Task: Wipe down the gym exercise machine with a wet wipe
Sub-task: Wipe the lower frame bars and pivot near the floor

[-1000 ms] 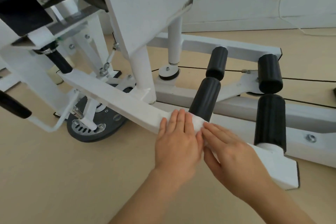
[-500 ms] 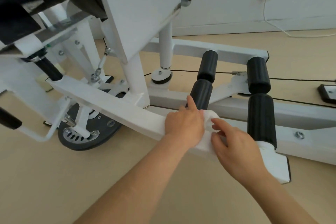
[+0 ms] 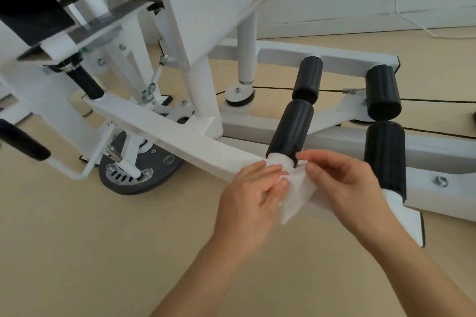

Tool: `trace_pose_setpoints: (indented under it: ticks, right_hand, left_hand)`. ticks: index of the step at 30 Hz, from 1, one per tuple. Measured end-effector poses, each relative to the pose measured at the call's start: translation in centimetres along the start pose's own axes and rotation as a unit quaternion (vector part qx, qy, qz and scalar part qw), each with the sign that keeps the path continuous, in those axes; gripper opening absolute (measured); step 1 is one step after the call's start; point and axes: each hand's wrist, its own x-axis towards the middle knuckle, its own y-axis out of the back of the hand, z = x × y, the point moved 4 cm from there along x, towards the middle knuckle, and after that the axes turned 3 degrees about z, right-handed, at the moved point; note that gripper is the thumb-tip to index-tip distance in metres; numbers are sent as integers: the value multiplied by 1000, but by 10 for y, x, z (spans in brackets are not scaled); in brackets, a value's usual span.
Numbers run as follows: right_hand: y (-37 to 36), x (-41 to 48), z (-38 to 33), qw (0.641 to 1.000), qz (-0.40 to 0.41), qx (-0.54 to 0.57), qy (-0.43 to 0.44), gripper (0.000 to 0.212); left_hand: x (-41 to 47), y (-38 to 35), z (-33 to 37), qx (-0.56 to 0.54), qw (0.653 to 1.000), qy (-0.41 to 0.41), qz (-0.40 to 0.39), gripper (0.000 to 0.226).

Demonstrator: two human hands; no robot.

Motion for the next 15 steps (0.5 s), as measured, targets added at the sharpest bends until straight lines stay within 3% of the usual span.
trace_pose_setpoints:
  ticks: [3,6,8,11,15]
  right_hand:
    - [-3,-3,-11,999,-2,26,18,32]
    - [7,3,-3,996,61,60,-40,32]
    - [10,8,4,992,52,69,-88,29]
    - [15,14,13,995,54,-28,-81,27]
    - [27,24,16,987,98,-96,-79,24]
  left_hand:
    - [9,15,8,-115,991,67,14,41]
    - [20,22,4,-252,948,194,-9,59]
    - [26,22,0,-284,931,226,-45,45]
    - [40,22,-3,-268,931,239,-67,19]
    - [67,20,6,-113,974,159,-118,6]
